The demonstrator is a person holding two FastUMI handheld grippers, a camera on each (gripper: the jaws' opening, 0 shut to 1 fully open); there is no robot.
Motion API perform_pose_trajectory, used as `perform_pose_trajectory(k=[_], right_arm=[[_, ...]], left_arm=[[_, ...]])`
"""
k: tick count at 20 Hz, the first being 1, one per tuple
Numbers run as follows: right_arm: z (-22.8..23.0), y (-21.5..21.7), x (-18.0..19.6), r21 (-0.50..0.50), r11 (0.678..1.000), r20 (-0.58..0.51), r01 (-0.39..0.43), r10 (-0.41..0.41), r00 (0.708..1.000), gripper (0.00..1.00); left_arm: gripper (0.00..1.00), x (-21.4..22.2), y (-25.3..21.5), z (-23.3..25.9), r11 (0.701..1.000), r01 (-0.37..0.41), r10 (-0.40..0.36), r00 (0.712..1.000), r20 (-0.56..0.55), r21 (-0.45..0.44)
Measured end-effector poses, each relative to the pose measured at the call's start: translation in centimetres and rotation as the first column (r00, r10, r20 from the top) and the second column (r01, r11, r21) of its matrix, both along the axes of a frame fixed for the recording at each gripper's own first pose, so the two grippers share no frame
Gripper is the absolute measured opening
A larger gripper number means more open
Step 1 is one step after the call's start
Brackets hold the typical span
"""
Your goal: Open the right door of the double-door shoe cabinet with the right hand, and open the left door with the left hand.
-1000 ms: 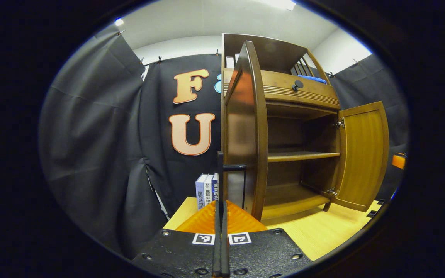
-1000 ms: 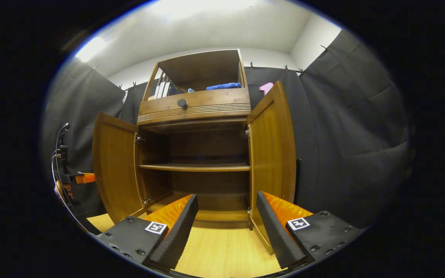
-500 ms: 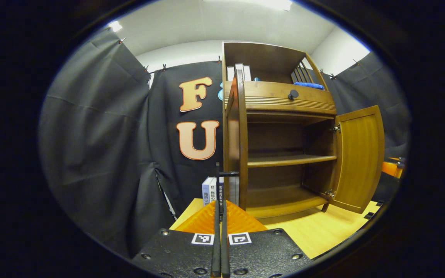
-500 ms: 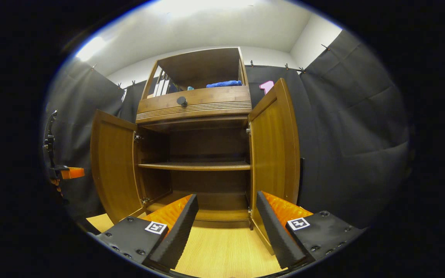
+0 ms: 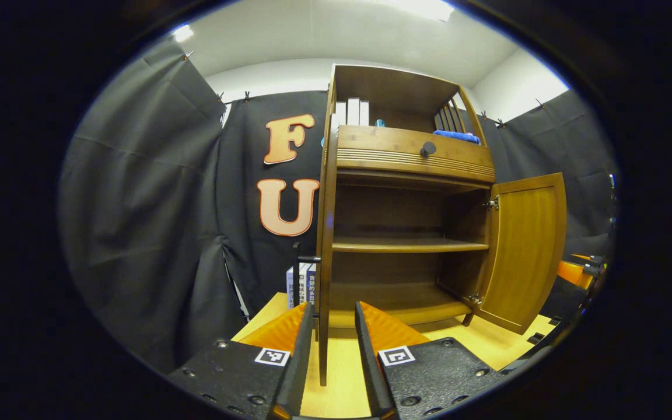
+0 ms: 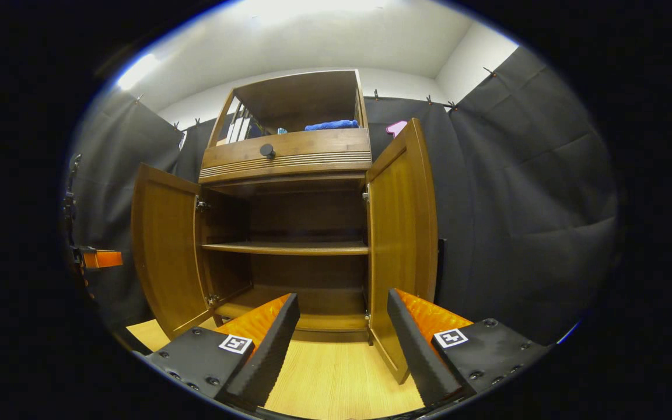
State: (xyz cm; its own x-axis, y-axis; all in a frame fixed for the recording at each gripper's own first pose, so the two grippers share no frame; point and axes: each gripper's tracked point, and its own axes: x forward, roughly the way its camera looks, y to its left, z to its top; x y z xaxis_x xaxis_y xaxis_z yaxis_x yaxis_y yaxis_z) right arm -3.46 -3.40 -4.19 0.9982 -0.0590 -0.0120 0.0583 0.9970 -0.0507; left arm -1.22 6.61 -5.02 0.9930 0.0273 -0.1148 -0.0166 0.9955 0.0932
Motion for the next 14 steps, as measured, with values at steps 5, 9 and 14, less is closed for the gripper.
perform_pose_trajectory(k=[5, 9, 14], right_arm=[[0.1, -0.7, -0.3, 0.003, 1.0, 0.0, 0.003, -0.003, 1.0, 0.98], [0.1, -1.0, -0.4, 0.006, 1.0, -0.003, 0.002, -0.002, 1.0, 0.98], [0.2, -1.6, -0.5, 0.011, 1.0, 0.002, 0.006, -0.006, 1.0, 0.98]], left_arm=[[0.6, -0.5, -2.8, 1.9, 0.999, 0.035, -0.035, 0.998, 0.053, 0.012], [0.74, -0.6, -4.8, 3.3, 0.997, 0.068, -0.07, 0.993, 0.091, 0.028], [0.84, -0.2, -6.6, 3.4, 0.995, 0.094, -0.095, 0.991, 0.092, 0.016]])
